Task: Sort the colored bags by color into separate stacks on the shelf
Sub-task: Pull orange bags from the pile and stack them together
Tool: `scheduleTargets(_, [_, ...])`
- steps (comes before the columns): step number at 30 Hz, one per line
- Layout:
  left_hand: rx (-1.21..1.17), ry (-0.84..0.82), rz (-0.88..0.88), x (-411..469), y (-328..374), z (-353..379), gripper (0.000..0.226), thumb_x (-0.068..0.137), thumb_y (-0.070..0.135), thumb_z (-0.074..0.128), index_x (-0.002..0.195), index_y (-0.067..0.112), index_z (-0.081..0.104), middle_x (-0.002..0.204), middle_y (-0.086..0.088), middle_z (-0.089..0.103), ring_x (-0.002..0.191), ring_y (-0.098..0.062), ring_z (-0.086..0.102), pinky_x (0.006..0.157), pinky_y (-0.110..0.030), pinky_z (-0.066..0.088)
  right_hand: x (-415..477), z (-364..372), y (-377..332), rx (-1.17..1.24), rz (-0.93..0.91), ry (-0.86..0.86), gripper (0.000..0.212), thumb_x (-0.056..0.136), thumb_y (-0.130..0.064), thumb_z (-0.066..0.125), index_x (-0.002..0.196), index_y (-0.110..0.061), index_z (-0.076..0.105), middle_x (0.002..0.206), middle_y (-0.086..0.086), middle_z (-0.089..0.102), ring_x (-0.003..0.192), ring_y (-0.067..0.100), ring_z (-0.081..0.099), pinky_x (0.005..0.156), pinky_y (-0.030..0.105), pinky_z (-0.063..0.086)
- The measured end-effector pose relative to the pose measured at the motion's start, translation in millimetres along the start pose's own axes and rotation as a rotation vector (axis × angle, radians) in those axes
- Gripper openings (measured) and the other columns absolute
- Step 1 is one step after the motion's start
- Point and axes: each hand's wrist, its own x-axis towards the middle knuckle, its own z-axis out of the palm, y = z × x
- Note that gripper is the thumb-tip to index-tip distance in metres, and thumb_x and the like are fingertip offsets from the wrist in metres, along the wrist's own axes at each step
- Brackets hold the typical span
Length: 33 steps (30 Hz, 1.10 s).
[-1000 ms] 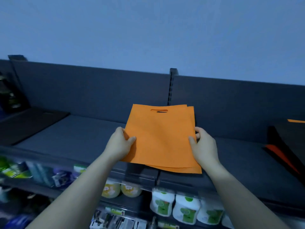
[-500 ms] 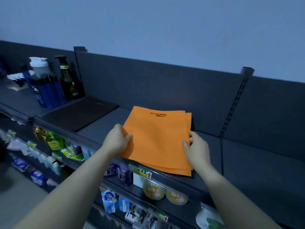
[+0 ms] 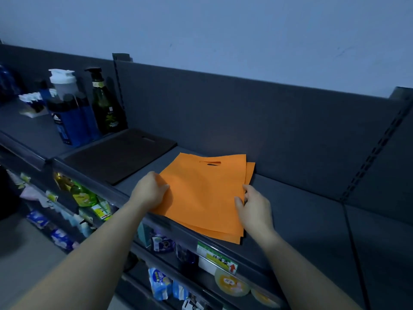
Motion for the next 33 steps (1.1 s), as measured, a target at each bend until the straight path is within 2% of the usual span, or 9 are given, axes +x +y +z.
scheduleTargets(7, [0.035,-0.056,0.040,40.6,-20.9,-5.0,0.046,0.093,0.032,0.057,0.130,0.007,0.044,0.123,-0.014,0.057,0.108,-0.032,0.056,0.084,-0.040,0.048,3.9,23.6,-22.7,-0.038,0.112,-0.003,0.033,0.094,-0.027,0.053,0.121,-0.009,0.055,0.089,0.001,0.062,0.090,0.021,0.060,0.091,0.039,0.047])
scheduleTargets(10, [0.061,-0.083,0.064,53.7,-27.1,-8.6,0.049,0.094,0.032,0.056,0.133,0.006,0.043,0.123,-0.014,0.058,0.107,-0.032,0.057,0.080,-0.038,0.048,6.7,33.0,-32.7,-0.045,0.171,-0.009,0.033,0.094,-0.028,0.053,0.120,-0.007,0.054,0.088,0.002,0.061,0.092,0.022,0.059,0.095,0.040,0.044])
scheduleTargets(12, [0.086,-0.096,0.080,60.6,-31.3,-10.4,0.046,0.094,0.032,0.055,0.130,0.005,0.044,0.117,-0.014,0.059,0.099,-0.030,0.058,0.073,-0.035,0.047,5.9,39.5,-38.2,-0.067,0.193,-0.018,0.034,0.094,-0.028,0.052,0.120,-0.006,0.054,0.093,0.005,0.061,0.096,0.024,0.057,0.095,0.039,0.042])
scheduleTargets(14, [0.108,-0.107,0.090,66.4,-35.8,-11.8,0.041,0.095,0.031,0.053,0.124,0.005,0.046,0.103,-0.011,0.059,0.082,-0.026,0.055,0.065,-0.033,0.043,4.1,44.6,-44.2,-0.114,0.218,-0.029,0.035,0.095,-0.028,0.050,0.121,-0.005,0.053,0.106,0.008,0.061,0.106,0.026,0.053,0.096,0.037,0.039])
scheduleTargets(16, [0.107,-0.107,0.097,70.6,-39.6,-12.3,0.034,0.095,0.029,0.051,0.118,0.004,0.047,0.092,-0.007,0.055,0.074,-0.023,0.052,0.060,-0.032,0.041,2.6,47.5,-49.2,-0.154,0.230,-0.031,0.037,0.095,-0.028,0.048,0.125,-0.005,0.051,0.117,0.010,0.059,0.114,0.026,0.049,0.099,0.036,0.036])
scheduleTargets(19, [0.113,-0.100,0.145,76.0,-45.6,-13.2,0.026,0.095,0.024,0.048,0.111,0.003,0.047,0.102,-0.012,0.056,0.080,-0.027,0.053,0.064,-0.034,0.044,0.2,52.1,-55.8,-0.212,0.239,-0.040,0.040,0.096,-0.030,0.046,0.128,-0.007,0.050,0.122,0.009,0.056,0.117,0.026,0.046,0.101,0.036,0.033])
scheduleTargets(24, [0.231,-0.090,0.243,76.2,-48.9,-18.3,0.025,0.097,0.019,0.040,0.115,0.005,0.048,0.120,-0.017,0.049,0.102,-0.034,0.050,0.079,-0.041,0.044,-6.5,52.1,-60.7,-0.315,0.254,-0.038,0.034,0.094,-0.037,0.046,0.112,-0.011,0.057,0.115,0.008,0.055,0.107,0.025,0.048,0.091,0.034,0.037])
scheduleTargets(28, [0.455,-0.004,0.421,68.1,-37.7,-25.8,0.030,0.095,0.023,0.043,0.122,0.012,0.048,0.122,-0.010,0.052,0.108,-0.030,0.050,0.080,-0.035,0.041,-9.3,33.6,-62.3,-0.327,0.257,-0.009,0.039,0.095,-0.040,0.048,0.122,-0.013,0.056,0.127,0.006,0.054,0.118,0.024,0.048,0.100,0.035,0.035])
scheduleTargets(33, [0.373,0.044,0.653,49.4,0.9,-35.2,0.039,0.096,0.039,0.044,0.124,0.015,0.054,0.121,-0.006,0.057,0.110,-0.028,0.051,0.087,-0.037,0.041,-12.3,-5.0,-63.7,-0.403,0.256,0.067,0.049,0.095,-0.039,0.048,0.138,-0.014,0.047,0.141,0.005,0.048,0.133,0.022,0.039,0.111,0.036,0.028])
